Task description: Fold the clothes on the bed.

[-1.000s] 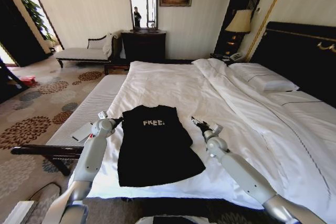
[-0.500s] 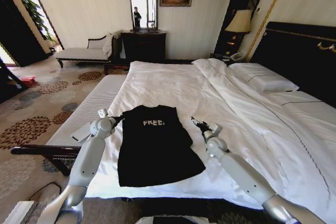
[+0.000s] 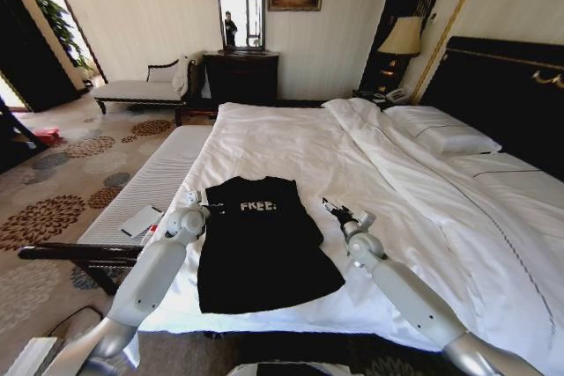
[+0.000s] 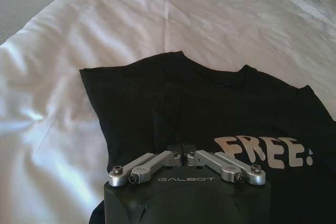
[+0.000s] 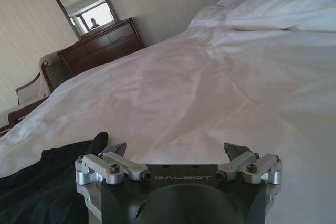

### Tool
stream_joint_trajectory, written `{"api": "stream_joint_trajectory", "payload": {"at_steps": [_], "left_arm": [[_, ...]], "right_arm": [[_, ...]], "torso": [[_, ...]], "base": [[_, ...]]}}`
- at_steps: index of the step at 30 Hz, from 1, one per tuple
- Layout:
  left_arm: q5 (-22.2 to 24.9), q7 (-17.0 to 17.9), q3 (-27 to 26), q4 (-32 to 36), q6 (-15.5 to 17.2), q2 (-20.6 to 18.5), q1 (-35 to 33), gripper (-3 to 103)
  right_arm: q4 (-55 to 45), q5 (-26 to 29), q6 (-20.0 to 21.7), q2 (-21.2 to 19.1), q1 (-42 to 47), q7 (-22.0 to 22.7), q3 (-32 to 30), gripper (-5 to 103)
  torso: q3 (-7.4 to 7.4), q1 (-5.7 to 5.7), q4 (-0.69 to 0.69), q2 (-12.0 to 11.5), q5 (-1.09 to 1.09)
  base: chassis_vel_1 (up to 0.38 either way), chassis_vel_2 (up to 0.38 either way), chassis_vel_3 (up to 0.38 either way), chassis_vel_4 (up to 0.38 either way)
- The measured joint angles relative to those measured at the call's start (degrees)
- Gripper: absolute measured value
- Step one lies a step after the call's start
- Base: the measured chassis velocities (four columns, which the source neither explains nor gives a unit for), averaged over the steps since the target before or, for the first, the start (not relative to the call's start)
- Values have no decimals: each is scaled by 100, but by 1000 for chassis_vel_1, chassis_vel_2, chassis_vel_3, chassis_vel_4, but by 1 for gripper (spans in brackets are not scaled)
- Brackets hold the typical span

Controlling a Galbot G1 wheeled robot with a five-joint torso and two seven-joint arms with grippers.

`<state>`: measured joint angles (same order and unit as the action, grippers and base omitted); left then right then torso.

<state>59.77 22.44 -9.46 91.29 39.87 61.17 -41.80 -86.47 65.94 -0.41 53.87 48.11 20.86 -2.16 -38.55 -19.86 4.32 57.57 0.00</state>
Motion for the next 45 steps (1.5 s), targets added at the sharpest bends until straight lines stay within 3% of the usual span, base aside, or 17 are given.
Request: {"api": "stream_joint_trajectory", "payload": {"at_steps": [5, 7, 9, 10, 11, 13, 19, 20, 22, 25, 27, 30, 33, 41, 45], "left_arm": [[-15, -3, 95, 164, -27, -34, -62, -1], [-12, -8, 70, 182, -31, -23, -65, 4], [12, -9, -67, 186, -34, 19, -60, 15], [44, -7, -135, 179, -31, 27, -53, 15], [133, -2, -214, 178, 1, 20, -46, 26], [187, -1, -249, 181, 24, 8, -46, 26], [468, 73, -645, 97, 71, 44, 46, 53], [477, 82, -708, 43, 63, 80, 79, 53], [478, 92, -753, -4, 54, 110, 107, 58], [460, 110, -890, -321, 0, 288, 274, 75], [420, 108, -883, -392, -7, 324, 300, 75], [147, 51, -833, -674, -55, 471, 395, 91], [73, 41, -898, -926, -77, 583, 511, 98], [177, -1, -1263, -1453, 15, 518, 689, 100], [254, -223, -1446, -1946, 98, 362, 805, 100]], "right_arm": [[-16, -20, -4, -2, 41, 0, -17, 100], [-17, -26, -5, 2, 42, 1, -17, 100], [-18, -32, -7, 13, 42, 6, -14, 100], [-18, -36, -7, 15, 43, 8, -10, 100], [-18, -39, -7, 16, 43, 8, -8, 100], [-18, -39, -8, 16, 43, 8, -7, 100], [-21, -40, -9, 16, 48, 11, -7, 100], [-23, -40, -9, 16, 54, 11, -7, 100], [-25, -41, -10, 16, 60, 11, -7, 100], [-33, -48, -12, 10, 96, 12, -19, 100], [-33, -52, -12, 9, 105, 11, -24, 100], [-39, -64, -15, -9, 149, 9, -52, 100], [-65, -63, -15, -40, 177, 6, -93, 100], [-88, -52, -20, -107, 232, -15, -196, 100], [-61, -51, -28, -124, 258, -57, -213, 100]], "torso": [[0, 0, 0, 0, 0], [0, 0, 0, 0, 0], [0, 0, 0, 0, 0], [0, 0, 0, 0, 0], [0, 0, 0, 0, 0], [0, 0, 0, 0, 0], [0, 0, -1, 0, 0], [0, 0, -1, 0, 0], [0, 0, -1, 0, -1], [0, 0, 0, 0, 0], [0, 0, 0, 0, 0], [0, 0, 0, 0, 0], [0, 0, 2, 0, 0], [-1, 0, -1, 0, -1], [0, 0, -2, 0, 0]], "base": [[0, 0, 0, 0], [0, 0, 0, 0], [0, 0, 0, 0], [0, 0, 0, 0], [0, 0, 0, 0], [0, 0, 0, 0], [0, 0, 0, 0], [0, 0, 0, 0], [0, 0, 0, 0], [0, 0, 0, 0], [0, 0, 0, 0], [0, 0, 0, 0], [0, 0, 0, 0], [0, 0, 0, 0], [0, 0, 0, 0]]}}
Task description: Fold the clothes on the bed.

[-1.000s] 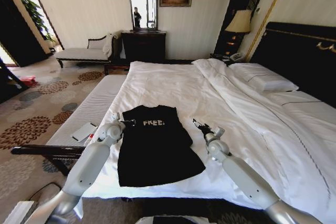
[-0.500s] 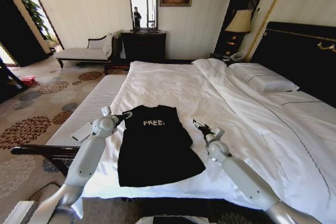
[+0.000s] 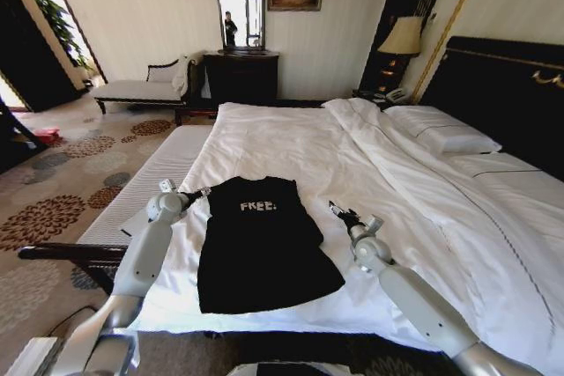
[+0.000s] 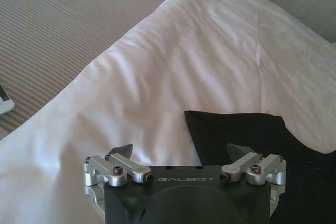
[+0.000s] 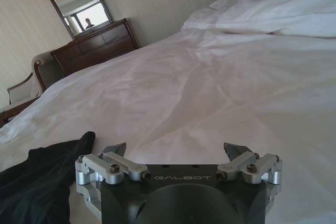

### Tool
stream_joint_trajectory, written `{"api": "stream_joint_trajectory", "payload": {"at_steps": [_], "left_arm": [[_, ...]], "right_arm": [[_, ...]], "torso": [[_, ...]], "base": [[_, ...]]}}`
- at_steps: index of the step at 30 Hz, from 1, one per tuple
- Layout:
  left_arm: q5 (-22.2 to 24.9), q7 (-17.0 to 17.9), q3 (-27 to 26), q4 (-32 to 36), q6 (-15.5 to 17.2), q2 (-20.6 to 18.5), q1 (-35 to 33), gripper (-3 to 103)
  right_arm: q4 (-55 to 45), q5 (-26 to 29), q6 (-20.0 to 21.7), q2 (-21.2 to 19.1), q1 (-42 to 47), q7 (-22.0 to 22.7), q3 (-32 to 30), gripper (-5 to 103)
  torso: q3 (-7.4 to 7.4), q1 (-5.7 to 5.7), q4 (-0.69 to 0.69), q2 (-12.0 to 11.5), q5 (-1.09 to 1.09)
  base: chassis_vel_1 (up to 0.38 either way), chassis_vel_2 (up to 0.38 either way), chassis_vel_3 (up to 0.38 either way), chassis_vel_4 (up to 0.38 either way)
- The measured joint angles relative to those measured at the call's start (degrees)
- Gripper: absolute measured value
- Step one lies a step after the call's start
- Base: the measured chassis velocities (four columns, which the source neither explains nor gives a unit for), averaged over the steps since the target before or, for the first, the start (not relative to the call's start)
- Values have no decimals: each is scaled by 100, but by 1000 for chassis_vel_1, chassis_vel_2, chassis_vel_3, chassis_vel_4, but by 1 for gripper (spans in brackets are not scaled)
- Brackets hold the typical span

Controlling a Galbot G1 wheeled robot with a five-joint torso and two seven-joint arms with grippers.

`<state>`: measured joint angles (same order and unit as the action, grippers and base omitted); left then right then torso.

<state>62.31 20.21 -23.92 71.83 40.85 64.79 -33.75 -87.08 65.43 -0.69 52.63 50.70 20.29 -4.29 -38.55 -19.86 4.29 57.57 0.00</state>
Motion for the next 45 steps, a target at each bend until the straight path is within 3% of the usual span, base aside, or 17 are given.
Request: {"api": "stream_joint_trajectory", "payload": {"at_steps": [14, 27, 30, 32, 33, 34, 35, 37, 44, 45], "left_arm": [[-746, -806, 283, -1531, -478, 361, 861, 100], [-1094, -1042, 296, -1981, -633, 565, 1066, 100], [-1192, -1137, 293, -2103, -692, 568, 1105, 85], [-1224, -1168, 286, -2159, -714, 571, 1123, 85], [-1256, -1198, 279, -2211, -739, 571, 1139, 74], [-1269, -1212, 276, -2229, -751, 571, 1143, 74], [-1283, -1230, 275, -2250, -768, 571, 1152, 63], [-1293, -1243, 275, -2259, -778, 572, 1158, 63], [-1323, -1247, 283, -2316, -802, 576, 1223, 30], [-1323, -1247, 283, -2316, -802, 576, 1223, 30]], "right_arm": [[9, -25, -4, 40, -11, 22, 77, 100], [145, 7, -4, 105, -248, 20, 292, 100], [157, 12, -4, 105, -279, 18, 323, 100], [158, 14, -4, 105, -291, 18, 335, 100], [158, 17, -4, 104, -306, 18, 351, 100], [155, 17, -4, 103, -312, 18, 359, 100], [149, 19, -4, 102, -315, 19, 368, 100], [143, 19, -4, 100, -315, 20, 373, 100], [134, 21, -2, 101, -377, 32, 436, 100], [134, 21, -2, 101, -377, 32, 436, 100]], "torso": [[0, 0, 4, 0, 1], [0, -1, 1, 0, 1], [0, 0, 2, 0, 0], [0, 0, 2, 0, 0], [0, -1, 2, 0, 1], [0, -1, 2, 0, 0], [0, -1, 2, 0, 0], [0, -1, 2, 0, 0], [0, 0, 4, 0, 0], [0, 0, 4, 0, 0]], "base": [[0, 0, 0, 0], [0, 0, 0, 0], [0, 0, 0, 0], [0, 0, 0, 0], [0, 0, 0, 0], [0, 0, 0, 0], [0, 0, 0, 0], [0, 0, 0, 0], [0, 0, 0, 0], [0, 0, 0, 0]]}}
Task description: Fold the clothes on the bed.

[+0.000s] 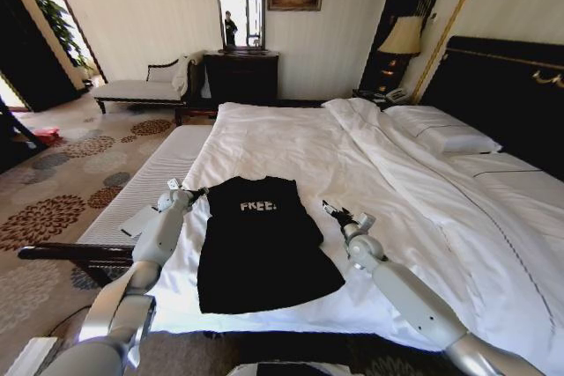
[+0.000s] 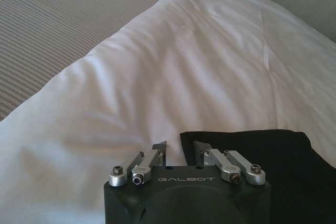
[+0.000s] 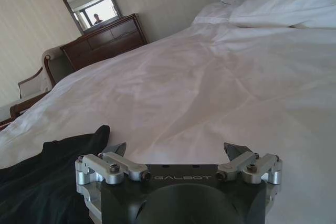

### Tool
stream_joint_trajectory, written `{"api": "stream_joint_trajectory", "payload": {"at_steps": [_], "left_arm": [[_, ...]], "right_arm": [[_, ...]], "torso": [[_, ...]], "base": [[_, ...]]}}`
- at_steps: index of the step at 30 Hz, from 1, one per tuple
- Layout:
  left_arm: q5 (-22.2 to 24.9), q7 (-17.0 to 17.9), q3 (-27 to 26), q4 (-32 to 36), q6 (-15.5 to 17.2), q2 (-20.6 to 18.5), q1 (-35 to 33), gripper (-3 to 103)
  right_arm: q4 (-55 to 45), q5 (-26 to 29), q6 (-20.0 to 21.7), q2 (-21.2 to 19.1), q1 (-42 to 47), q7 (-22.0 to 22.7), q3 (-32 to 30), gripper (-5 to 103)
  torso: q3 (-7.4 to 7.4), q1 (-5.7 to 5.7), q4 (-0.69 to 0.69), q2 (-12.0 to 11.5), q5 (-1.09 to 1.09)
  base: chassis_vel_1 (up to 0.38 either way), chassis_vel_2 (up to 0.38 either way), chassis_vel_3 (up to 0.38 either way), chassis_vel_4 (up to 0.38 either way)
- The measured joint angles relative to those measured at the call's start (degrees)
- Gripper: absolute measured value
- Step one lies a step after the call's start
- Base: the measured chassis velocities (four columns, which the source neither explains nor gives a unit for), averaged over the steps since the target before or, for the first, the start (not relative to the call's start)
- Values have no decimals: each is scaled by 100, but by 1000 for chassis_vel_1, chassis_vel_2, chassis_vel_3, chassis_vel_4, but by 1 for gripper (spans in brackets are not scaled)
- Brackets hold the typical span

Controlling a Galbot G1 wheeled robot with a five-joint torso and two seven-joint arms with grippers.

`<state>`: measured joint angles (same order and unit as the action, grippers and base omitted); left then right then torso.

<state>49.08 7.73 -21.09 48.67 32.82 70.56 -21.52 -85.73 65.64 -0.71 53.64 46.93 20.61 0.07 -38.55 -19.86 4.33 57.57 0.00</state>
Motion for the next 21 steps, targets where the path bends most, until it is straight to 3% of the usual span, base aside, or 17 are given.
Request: {"api": "stream_joint_trajectory", "payload": {"at_steps": [5, 7, 9, 18, 20, 21], "left_arm": [[-89, 3, 9, -77, -34, 6, 40, 9], [-96, 3, 9, -82, -40, 11, 46, 9], [-109, 2, 9, -107, -76, 29, 80, 2], [-23, 14, 22, 116, -80, -85, 23, -3], [8, 14, 24, 218, -67, -135, -49, 8], [8, 14, 24, 218, -67, -135, -49, 8]], "right_arm": [[20, 4, 3, 28, -101, 6, 123, 100], [20, 5, 4, 28, -103, 6, 127, 100], [21, 6, 6, 24, -104, 7, 130, 100], [23, 6, 10, 16, -104, 12, 122, 100], [22, -1, 10, 25, -104, 15, 131, 100], [22, -1, 10, 25, -104, 15, 131, 100]], "torso": [[0, 0, -3, 0, 0], [0, 0, -2, 0, 0], [0, 0, -1, 0, 0], [0, 0, -2, 0, 1], [0, 0, -2, 0, 0], [0, 0, -2, 0, 0]], "base": [[0, 0, 0, 0], [0, 0, 0, 0], [0, 0, 0, 0], [0, 0, 0, 0], [0, 0, 0, 0], [0, 0, 0, 0]]}}
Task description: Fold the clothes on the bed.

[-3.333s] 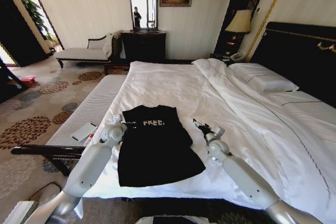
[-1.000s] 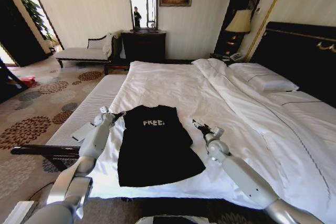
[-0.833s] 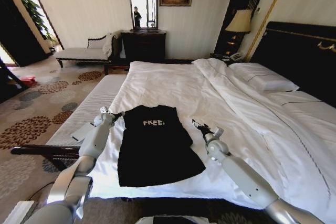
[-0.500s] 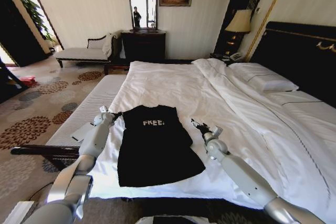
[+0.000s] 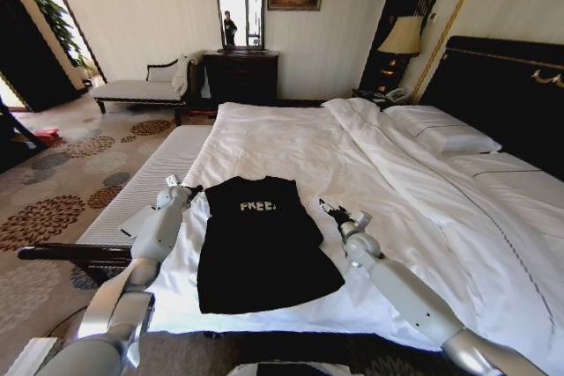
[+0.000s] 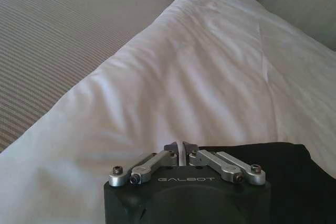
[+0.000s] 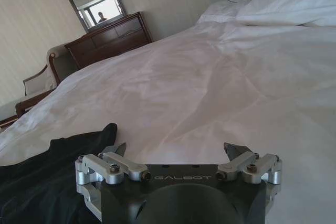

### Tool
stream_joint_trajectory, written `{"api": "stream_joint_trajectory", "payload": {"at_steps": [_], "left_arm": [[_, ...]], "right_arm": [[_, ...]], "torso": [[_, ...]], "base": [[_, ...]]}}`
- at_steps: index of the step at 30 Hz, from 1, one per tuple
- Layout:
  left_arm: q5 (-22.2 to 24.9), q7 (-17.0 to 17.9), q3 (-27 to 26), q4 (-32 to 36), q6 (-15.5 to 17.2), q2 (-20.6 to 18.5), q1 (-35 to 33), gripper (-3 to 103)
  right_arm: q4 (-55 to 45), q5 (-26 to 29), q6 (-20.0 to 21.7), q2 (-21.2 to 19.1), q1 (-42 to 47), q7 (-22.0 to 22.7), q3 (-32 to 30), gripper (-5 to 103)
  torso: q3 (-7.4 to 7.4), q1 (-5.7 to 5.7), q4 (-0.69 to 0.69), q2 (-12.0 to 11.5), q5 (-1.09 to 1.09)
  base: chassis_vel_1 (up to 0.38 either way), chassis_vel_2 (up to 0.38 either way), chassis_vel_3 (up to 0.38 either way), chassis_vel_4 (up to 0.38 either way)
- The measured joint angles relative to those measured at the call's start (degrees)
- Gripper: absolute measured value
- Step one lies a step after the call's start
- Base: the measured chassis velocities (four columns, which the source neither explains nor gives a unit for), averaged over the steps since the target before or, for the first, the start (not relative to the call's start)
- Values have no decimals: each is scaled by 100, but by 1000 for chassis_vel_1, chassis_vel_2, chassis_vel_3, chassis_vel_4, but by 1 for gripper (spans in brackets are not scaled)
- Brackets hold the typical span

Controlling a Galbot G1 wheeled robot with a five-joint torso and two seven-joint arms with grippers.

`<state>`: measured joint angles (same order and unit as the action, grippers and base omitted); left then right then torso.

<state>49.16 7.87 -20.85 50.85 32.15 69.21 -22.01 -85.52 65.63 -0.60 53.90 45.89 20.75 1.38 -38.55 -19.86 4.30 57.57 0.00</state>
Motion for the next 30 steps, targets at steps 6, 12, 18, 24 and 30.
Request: {"api": "stream_joint_trajectory", "payload": {"at_steps": [6, 12, 18, 24, 30], "left_arm": [[-20, -20, 0, 0, -8, 10, -48, 29], [-72, -35, 11, -95, -30, 108, 23, 51], [-213, -88, 32, -232, -65, 184, 76, 73], [-297, -161, 38, -301, -73, 299, 78, 94], [-349, -239, 32, -401, -125, 360, 131, 83]], "right_arm": [[-12, -10, 0, 8, 18, 8, 17, 100], [-26, -11, 0, -21, 48, 11, -20, 100], [-26, -11, 0, -33, 70, 11, -52, 100], [-3, -9, 0, -39, 70, 5, -64, 100], [20, -4, 0, -41, 54, 1, -62, 100]], "torso": [[0, 0, 1, 0, 1], [0, 0, 2, 0, 0], [0, 0, 2, 0, 1], [0, 0, 1, 0, 0], [0, 0, 1, 0, 1]], "base": [[0, 0, 0, 0], [0, 0, 0, 0], [0, 0, 0, 0], [0, 0, 0, 0], [0, 0, 0, 0]]}}
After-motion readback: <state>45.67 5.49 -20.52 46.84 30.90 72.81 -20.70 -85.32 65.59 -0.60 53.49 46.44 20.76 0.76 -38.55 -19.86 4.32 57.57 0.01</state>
